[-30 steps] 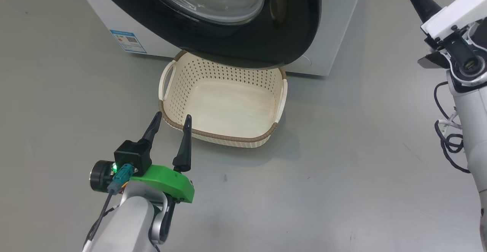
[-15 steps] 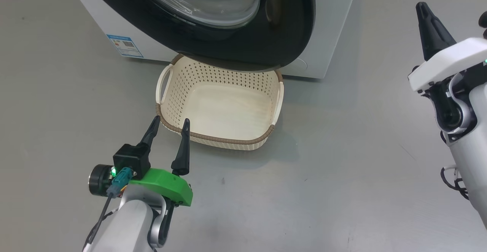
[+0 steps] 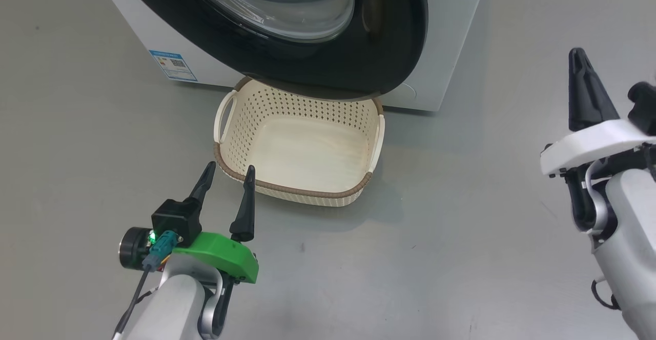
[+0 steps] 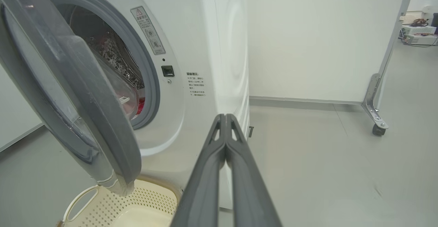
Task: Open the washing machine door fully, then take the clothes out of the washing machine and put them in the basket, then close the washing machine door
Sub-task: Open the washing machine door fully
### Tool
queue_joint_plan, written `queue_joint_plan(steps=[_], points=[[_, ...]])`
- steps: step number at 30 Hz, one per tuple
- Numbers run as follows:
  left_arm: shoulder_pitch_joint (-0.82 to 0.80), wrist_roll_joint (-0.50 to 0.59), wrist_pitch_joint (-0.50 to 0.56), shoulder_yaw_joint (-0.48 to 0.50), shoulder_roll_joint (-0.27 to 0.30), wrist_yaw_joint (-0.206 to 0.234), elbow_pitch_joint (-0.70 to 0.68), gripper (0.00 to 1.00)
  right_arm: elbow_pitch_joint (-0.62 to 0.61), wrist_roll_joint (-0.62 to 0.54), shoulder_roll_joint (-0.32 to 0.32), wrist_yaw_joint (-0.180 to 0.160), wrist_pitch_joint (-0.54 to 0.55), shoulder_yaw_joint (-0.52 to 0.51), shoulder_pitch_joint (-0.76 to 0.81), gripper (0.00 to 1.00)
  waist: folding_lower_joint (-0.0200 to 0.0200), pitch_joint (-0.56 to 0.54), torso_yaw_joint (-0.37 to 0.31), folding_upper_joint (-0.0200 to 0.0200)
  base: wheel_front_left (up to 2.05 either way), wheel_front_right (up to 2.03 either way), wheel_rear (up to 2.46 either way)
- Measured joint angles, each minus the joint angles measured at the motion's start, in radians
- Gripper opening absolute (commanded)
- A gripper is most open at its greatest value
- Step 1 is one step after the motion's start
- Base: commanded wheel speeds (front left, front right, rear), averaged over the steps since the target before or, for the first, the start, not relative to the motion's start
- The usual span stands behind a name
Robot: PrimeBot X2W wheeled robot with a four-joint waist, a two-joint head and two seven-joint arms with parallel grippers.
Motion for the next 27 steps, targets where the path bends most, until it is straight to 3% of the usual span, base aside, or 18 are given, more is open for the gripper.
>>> queue_joint_plan(steps=[2, 3, 5, 6, 27], points=[[0.002, 0.0, 0.0, 0.002, 0.0, 0.0, 0.0, 1.0, -0.008, 0.0, 0.015, -0.019, -0.005, -0.004, 0.029, 0.0, 0.0, -0.003, 0.001, 0.0, 0.0, 0.0, 0.0], [0.004, 0.0, 0.0, 0.002, 0.0, 0.0, 0.0, 1.0, -0.012, 0.0, 0.021, -0.032, -0.005, -0.006, 0.043, 0.05, 0.0, -0.005, 0.001, 0.0, 0.0, 0.0, 0.0], [0.005, 0.001, 0.0, 0.004, 0.0, 0.0, 0.0, 1.0, -0.018, -0.004, 0.027, -0.051, -0.007, -0.009, 0.072, 0.56, 0.0, -0.008, 0.002, 0.0, 0.0, 0.0, 0.0], [0.005, 0.002, 0.0, 0.006, 0.0, 0.0, 0.0, 1.0, -0.023, -0.005, 0.031, -0.053, -0.009, -0.015, 0.085, 1.0, 0.0, -0.01, 0.002, 0.0, 0.0, 0.0, 0.0], [0.019, 0.028, 0.0, 0.036, 0.0, -0.001, -0.032, 1.0, -0.126, -0.057, 0.076, -0.071, -0.023, -0.066, 0.235, 1.0, 0.0, -0.023, -0.019, 0.0, 0.0, 0.0, 0.0]])
